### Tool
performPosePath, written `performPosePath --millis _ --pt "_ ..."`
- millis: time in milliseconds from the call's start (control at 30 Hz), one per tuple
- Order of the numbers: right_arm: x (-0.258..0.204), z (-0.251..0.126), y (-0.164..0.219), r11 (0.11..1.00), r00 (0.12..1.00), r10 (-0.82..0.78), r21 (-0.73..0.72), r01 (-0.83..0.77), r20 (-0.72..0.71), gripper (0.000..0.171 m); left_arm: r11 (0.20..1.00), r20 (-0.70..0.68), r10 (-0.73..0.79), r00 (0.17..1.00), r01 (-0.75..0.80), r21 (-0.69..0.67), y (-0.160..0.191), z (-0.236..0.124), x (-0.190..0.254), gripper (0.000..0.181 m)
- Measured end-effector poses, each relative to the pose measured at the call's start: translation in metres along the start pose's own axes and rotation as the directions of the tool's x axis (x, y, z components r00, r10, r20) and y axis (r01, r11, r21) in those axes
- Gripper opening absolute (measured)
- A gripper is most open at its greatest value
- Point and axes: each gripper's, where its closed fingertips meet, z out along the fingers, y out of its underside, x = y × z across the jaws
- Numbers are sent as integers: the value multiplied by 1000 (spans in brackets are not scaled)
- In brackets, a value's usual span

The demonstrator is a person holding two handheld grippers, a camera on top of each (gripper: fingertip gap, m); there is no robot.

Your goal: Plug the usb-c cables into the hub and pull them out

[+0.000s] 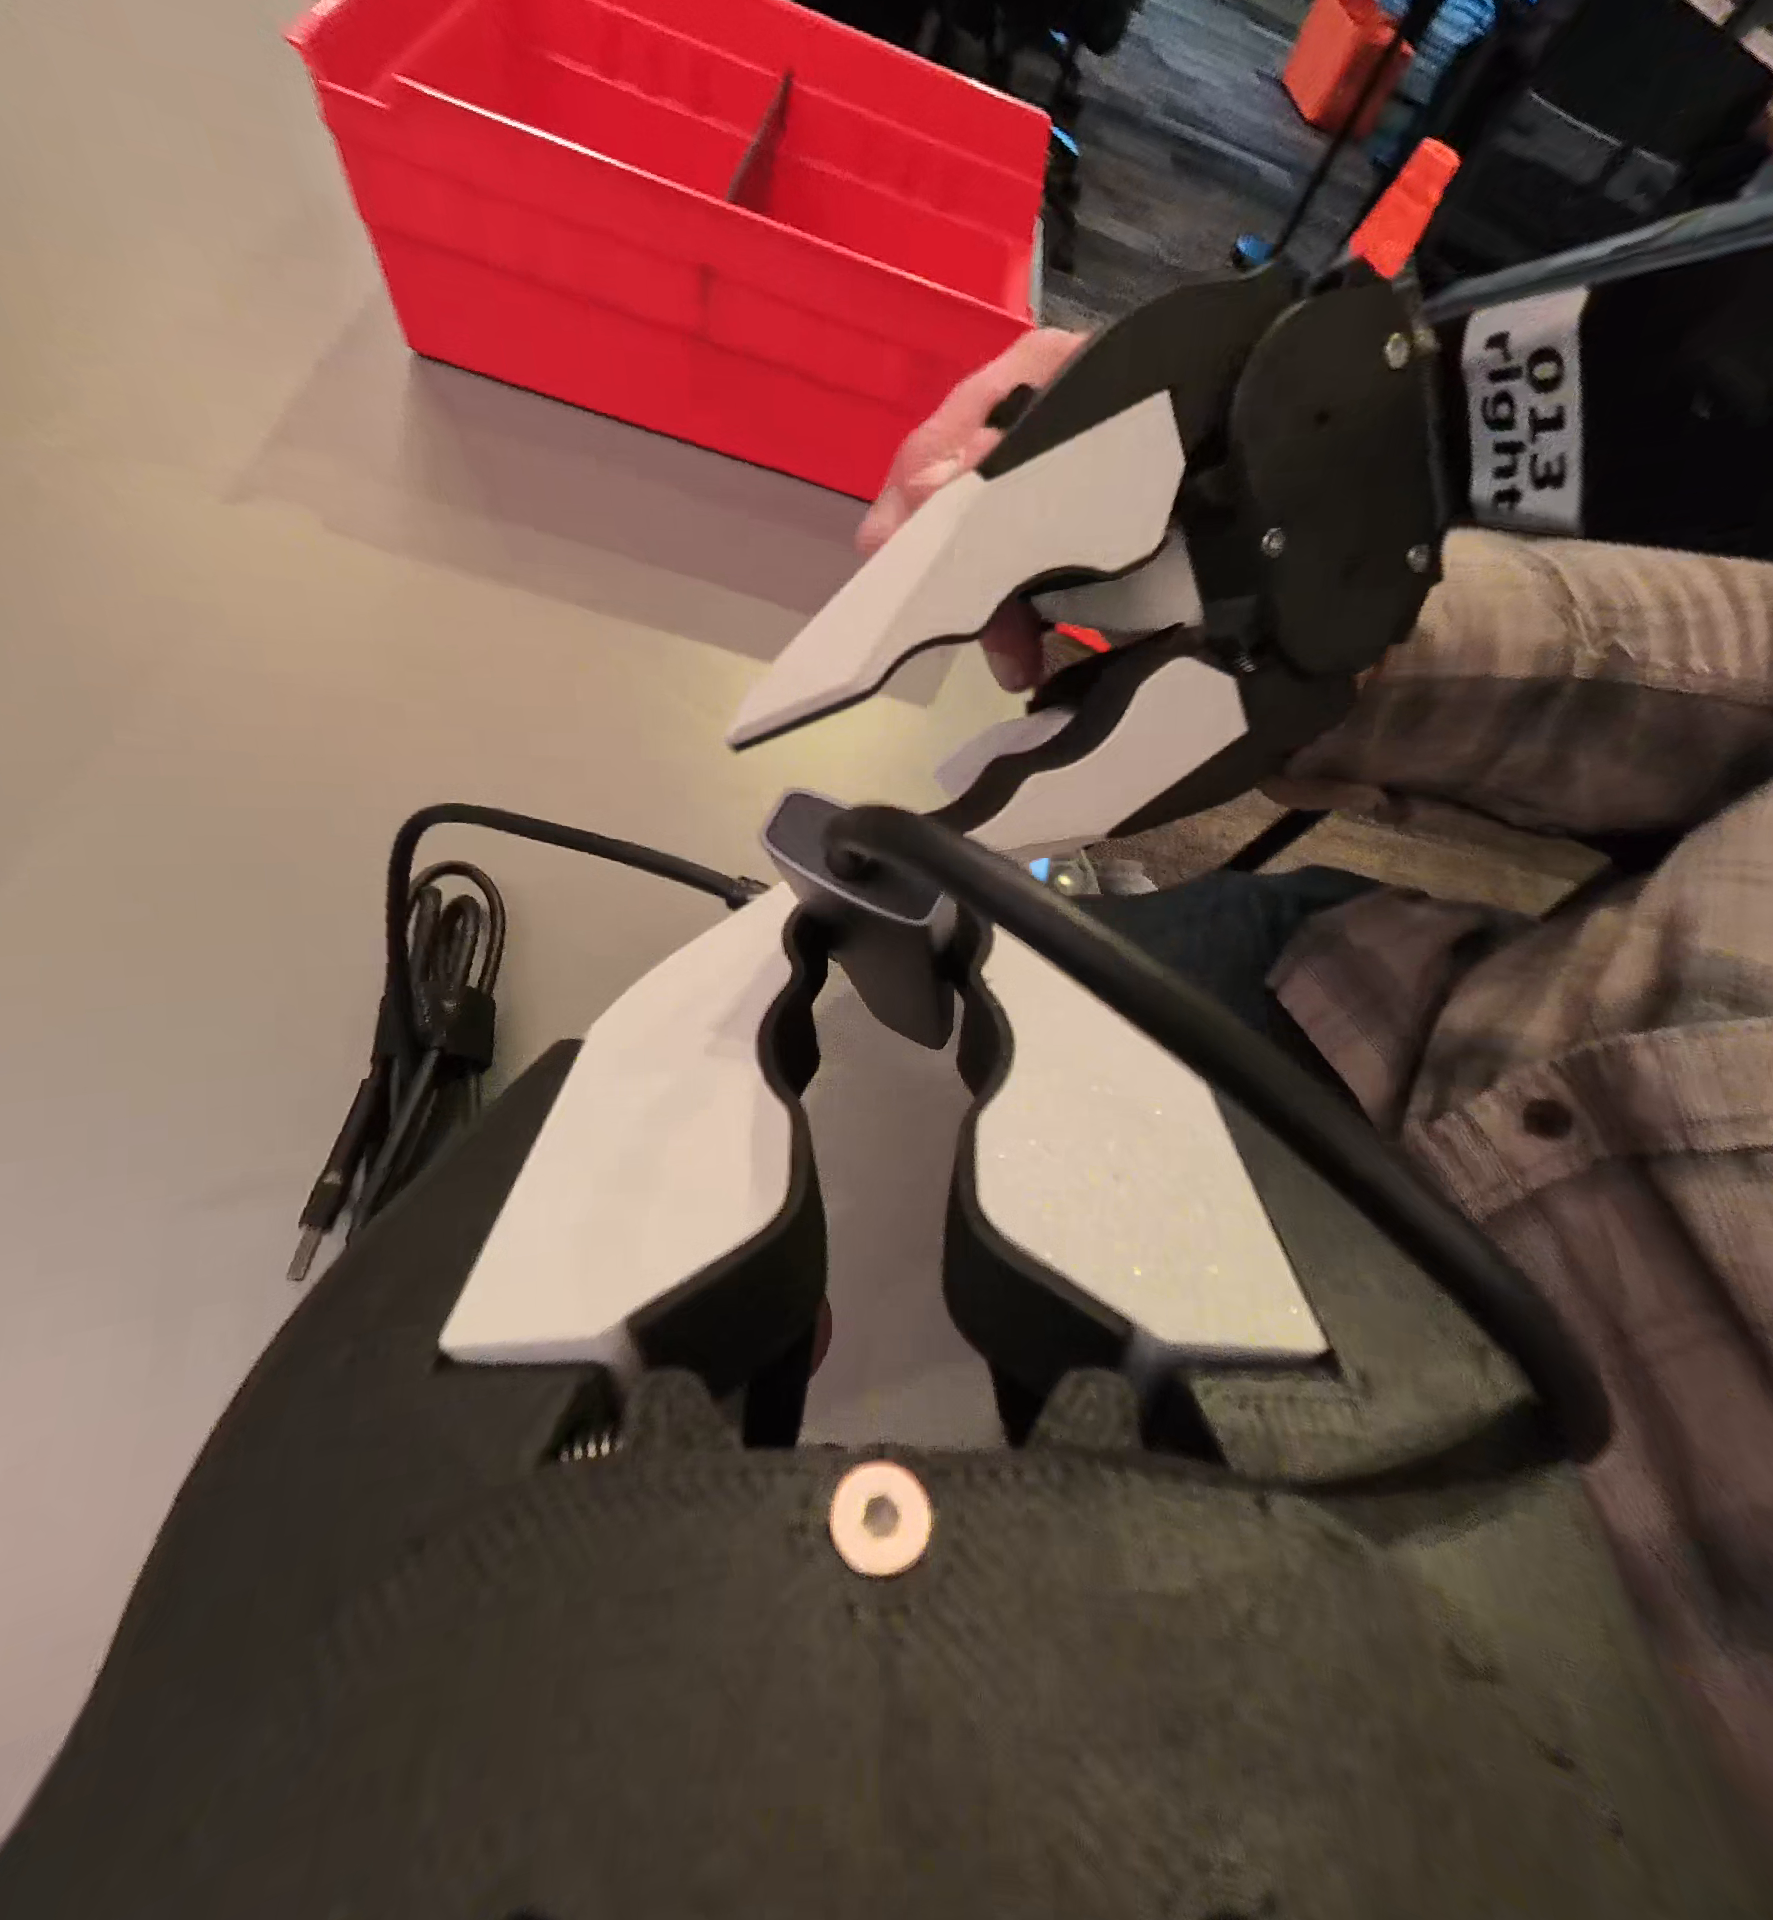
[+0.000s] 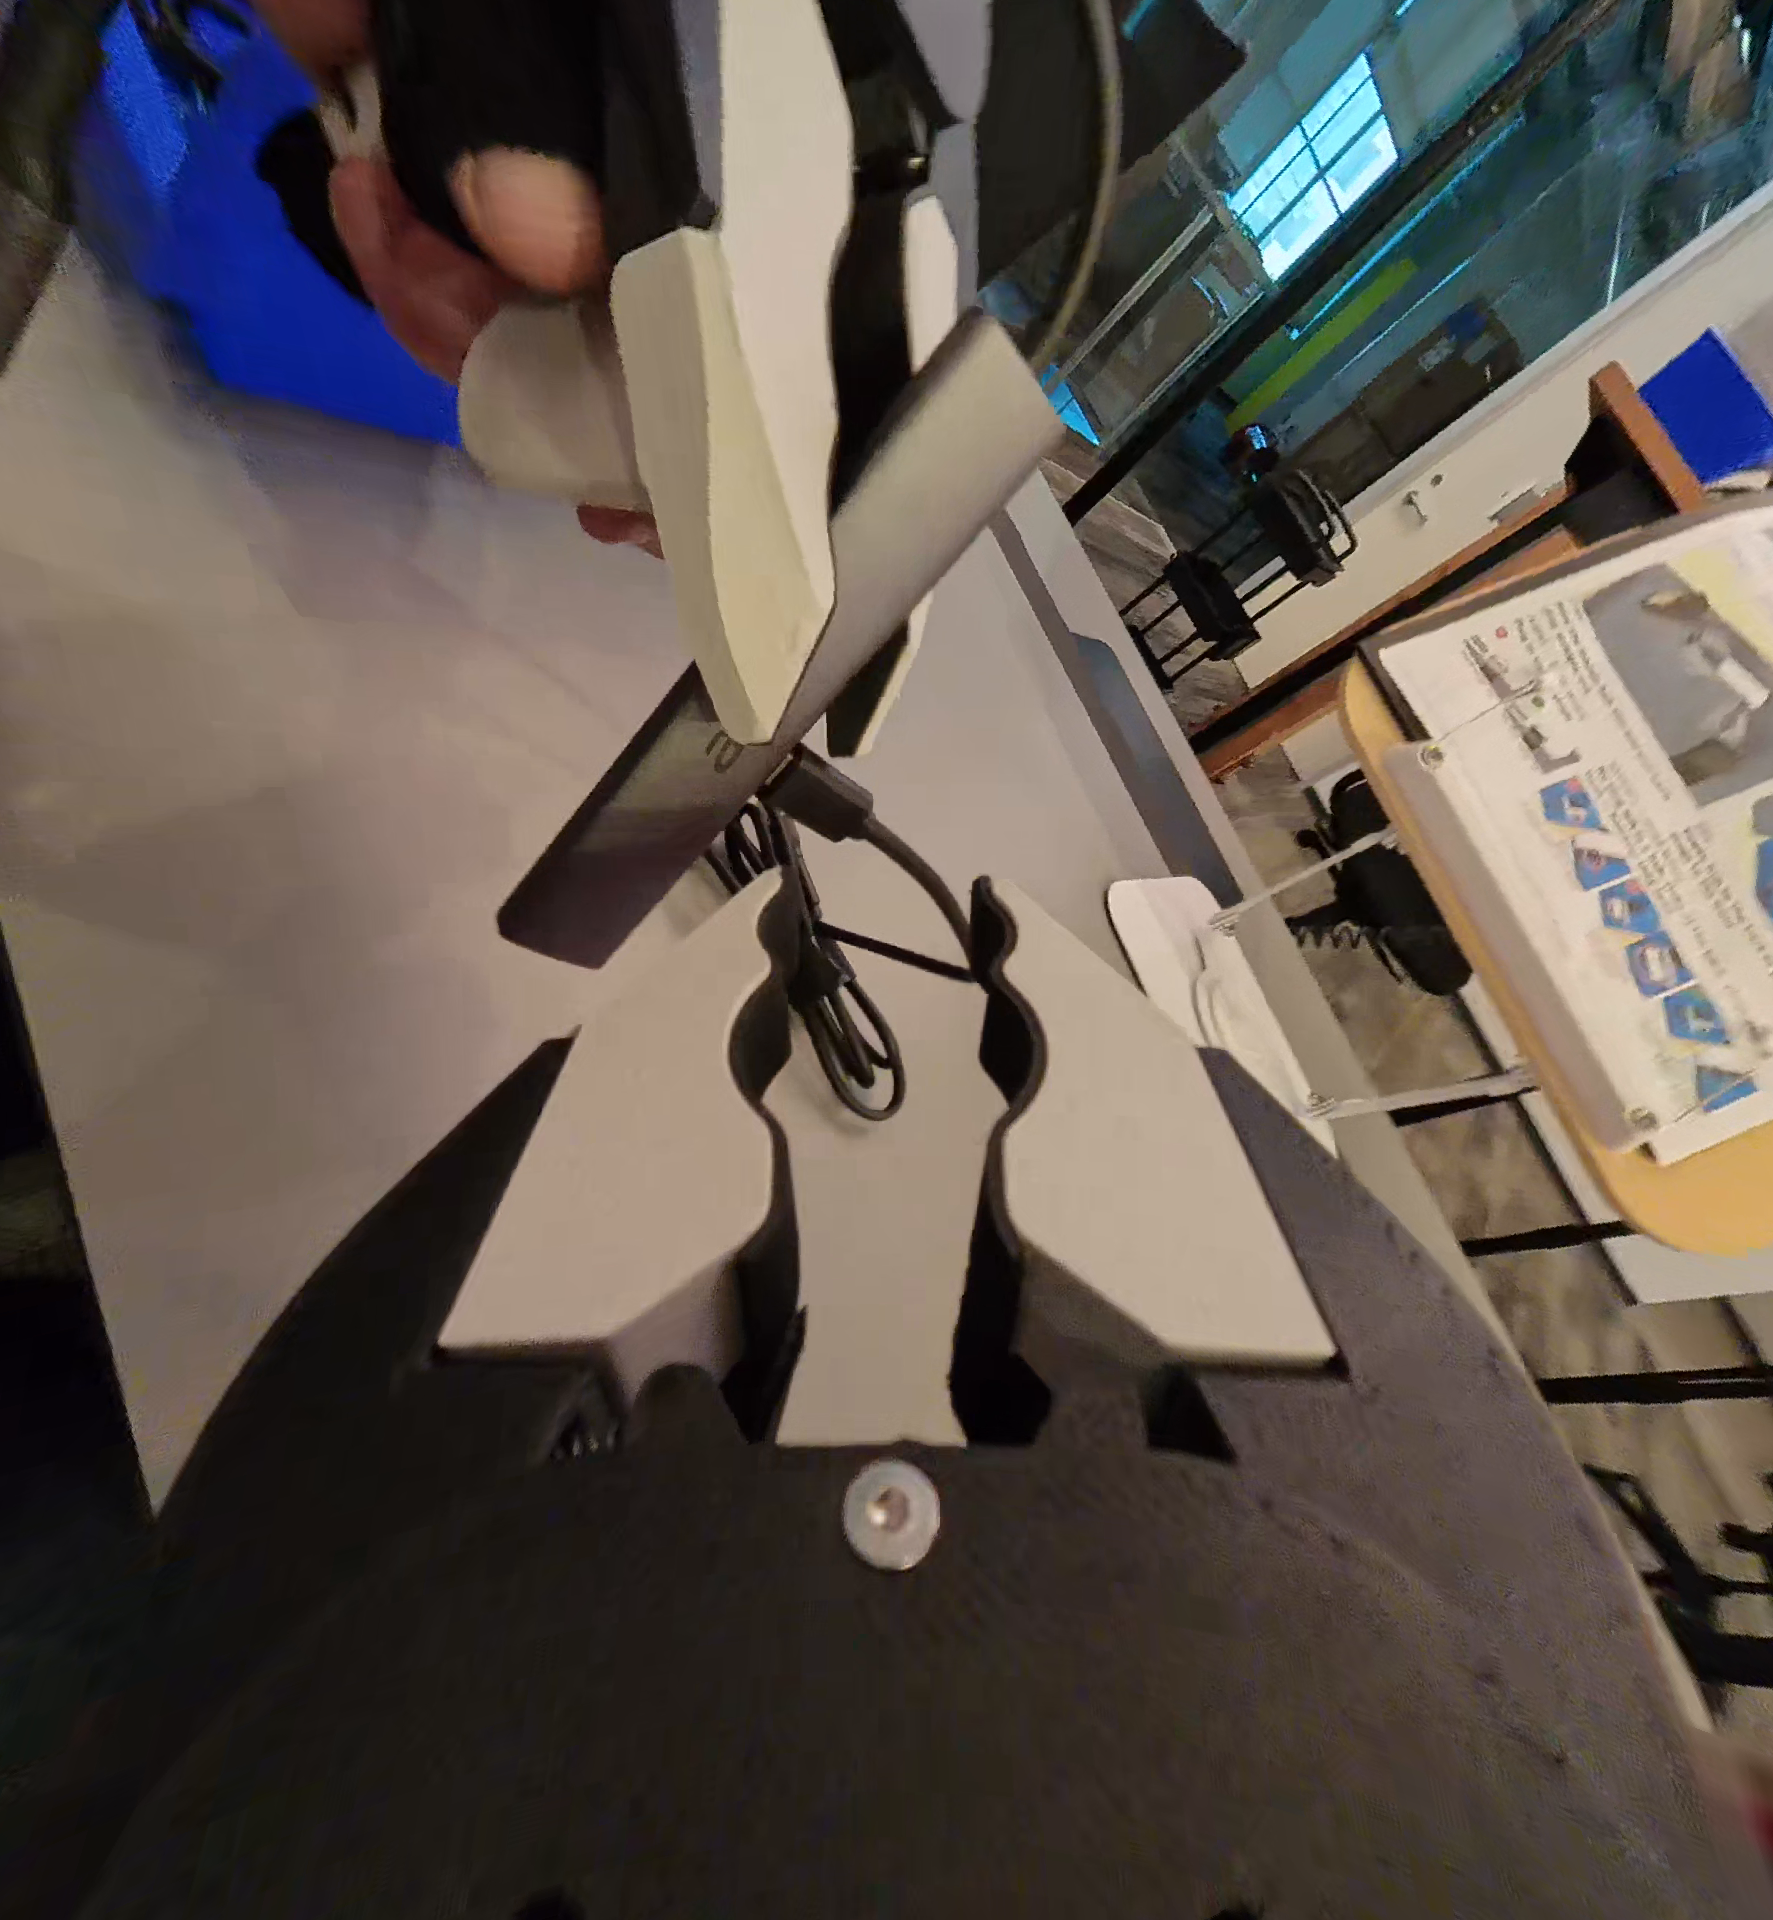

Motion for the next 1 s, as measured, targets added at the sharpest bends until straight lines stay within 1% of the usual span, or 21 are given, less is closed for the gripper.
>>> performPosePath --millis 100,267,367,567,700,833,1000 --pt "-8 3 -2 998 998 -56 -10 56 11 29 999 -45 31 998 -33 -29 4 2 10 23" --pt "-21 6 -2 995 993 -99 -18 100 57 20 996 -108 73 991 -78 -36 5 5 24 22" --pt "-25 7 -4 995 993 -96 -12 97 74 19 994 -117 89 989 -95 -47 7 5 27 23" --pt "-26 5 -4 998 993 -53 -14 55 103 15 996 -121 89 989 -91 -11 2 4 27 25" --pt "-25 5 -2 1000 993 -7 -22 10 116 13 994 -53 107 993 -106 14 -3 5 18 30" --pt "-22 5 1 999 992 47 -29 -43 121 10 995 21 87 996 -88 54 -9 3 4 39" --pt "-20 7 7 995 988 95 -44 -90 123 9 985 128 155 980 -163 56 -10 3 -8 48"
